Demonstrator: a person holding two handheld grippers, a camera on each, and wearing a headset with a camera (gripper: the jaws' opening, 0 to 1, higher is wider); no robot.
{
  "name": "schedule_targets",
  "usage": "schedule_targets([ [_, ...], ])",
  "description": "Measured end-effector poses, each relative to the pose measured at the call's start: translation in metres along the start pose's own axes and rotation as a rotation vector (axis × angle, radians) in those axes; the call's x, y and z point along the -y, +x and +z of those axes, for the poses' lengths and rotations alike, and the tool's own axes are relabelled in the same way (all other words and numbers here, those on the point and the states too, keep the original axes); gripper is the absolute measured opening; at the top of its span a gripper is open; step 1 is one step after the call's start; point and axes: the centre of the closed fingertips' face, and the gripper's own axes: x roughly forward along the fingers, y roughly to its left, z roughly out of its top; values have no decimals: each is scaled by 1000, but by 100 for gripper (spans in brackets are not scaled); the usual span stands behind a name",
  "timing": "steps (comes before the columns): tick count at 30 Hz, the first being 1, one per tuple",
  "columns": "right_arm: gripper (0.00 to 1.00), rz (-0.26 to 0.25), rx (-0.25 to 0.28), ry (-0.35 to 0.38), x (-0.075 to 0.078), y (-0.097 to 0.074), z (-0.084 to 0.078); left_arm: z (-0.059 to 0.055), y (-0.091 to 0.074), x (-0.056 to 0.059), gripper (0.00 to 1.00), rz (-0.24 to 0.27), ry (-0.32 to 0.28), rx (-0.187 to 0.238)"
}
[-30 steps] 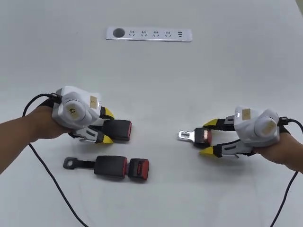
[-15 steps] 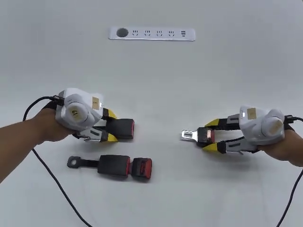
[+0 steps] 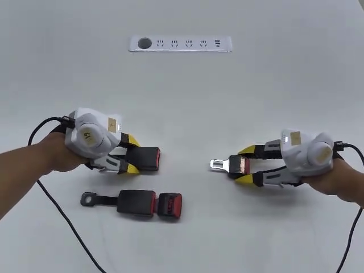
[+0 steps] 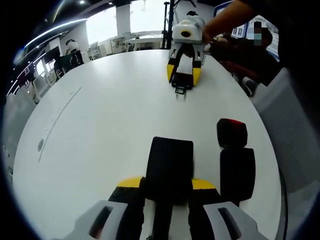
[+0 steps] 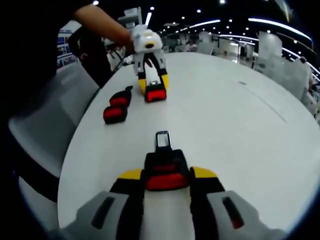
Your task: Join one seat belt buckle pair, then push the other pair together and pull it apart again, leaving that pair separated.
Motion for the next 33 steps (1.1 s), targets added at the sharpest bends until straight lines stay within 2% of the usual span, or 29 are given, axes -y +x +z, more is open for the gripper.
schedule_targets([
  [20, 36, 22, 93, 13, -6, 44, 26, -1, 0, 0, 35, -13, -2, -18],
  [33, 36, 34, 132, 13, -13, 70, 53, -2, 0, 0, 35, -18, 16, -32],
])
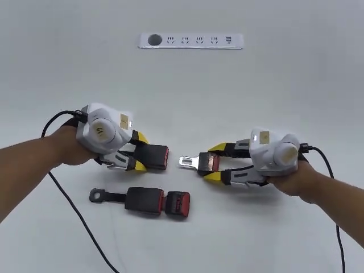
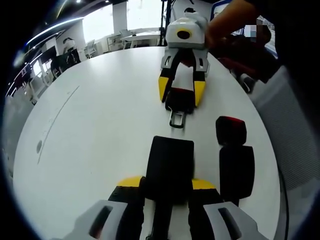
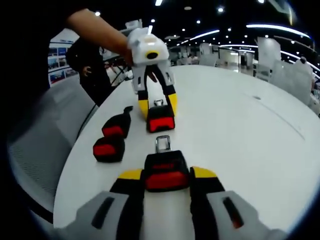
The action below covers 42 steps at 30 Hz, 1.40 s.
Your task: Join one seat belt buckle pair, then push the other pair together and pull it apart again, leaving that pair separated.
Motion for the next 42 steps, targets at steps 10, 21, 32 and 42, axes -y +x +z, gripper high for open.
schedule_targets([
  [10, 36, 3, -5, -5, -4, 21, 14, 0, 0, 0, 35, 0, 15, -15],
  [21, 36, -11, -37, -7, -3, 38, 23, -2, 2, 0, 35, -12, 43, -35],
  [32, 35, 7, -71, -14, -4, 38, 24, 0, 3, 1, 34, -20, 59, -61],
  [42, 35, -4, -78, 5, -3, 52, 34, 0, 3, 0, 33, -13, 52, -68],
])
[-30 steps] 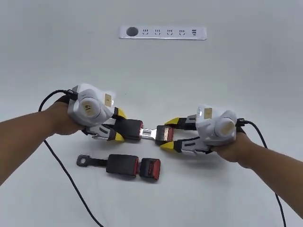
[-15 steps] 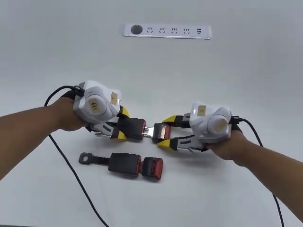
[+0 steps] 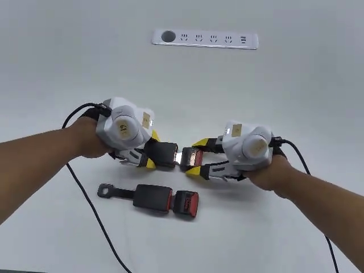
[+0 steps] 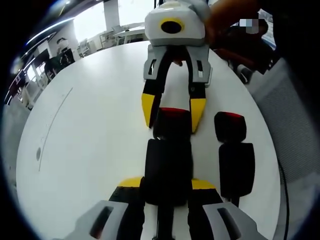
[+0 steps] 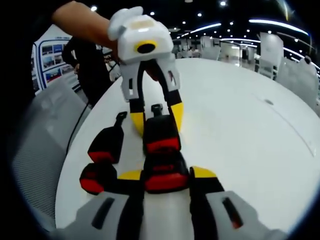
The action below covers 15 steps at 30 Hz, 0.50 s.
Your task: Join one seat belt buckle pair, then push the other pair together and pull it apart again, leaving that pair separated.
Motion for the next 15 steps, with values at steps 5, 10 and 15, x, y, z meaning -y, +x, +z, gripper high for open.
schedule_targets([
  [5, 35, 0, -19, 5, 3, 0, -1, 0, 0, 0, 33, -2, 1, -4],
  [10, 35, -1, -33, 7, 4, 0, -1, -1, 0, 1, 33, -2, 0, -6],
  [15, 35, -3, -48, 0, 5, 0, -1, 0, 0, 1, 33, -3, 2, -10],
])
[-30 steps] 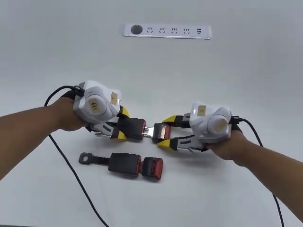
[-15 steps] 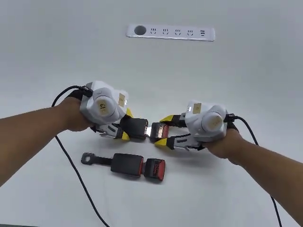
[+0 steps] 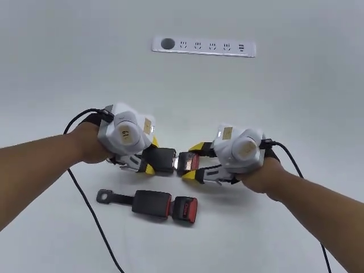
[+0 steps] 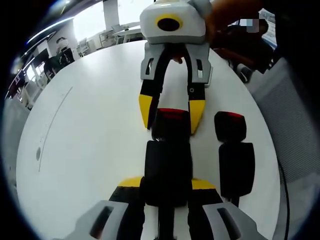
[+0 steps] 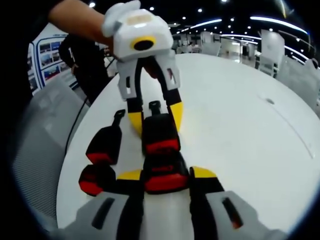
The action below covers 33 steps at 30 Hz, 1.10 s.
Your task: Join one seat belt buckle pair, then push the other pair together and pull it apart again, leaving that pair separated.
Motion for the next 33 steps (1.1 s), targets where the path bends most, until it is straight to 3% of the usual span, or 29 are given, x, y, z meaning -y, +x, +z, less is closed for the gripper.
schedule_targets([
  [33, 36, -8, -43, -18, 2, 0, -1, 0, -1, 0, 34, -10, 19, -1],
])
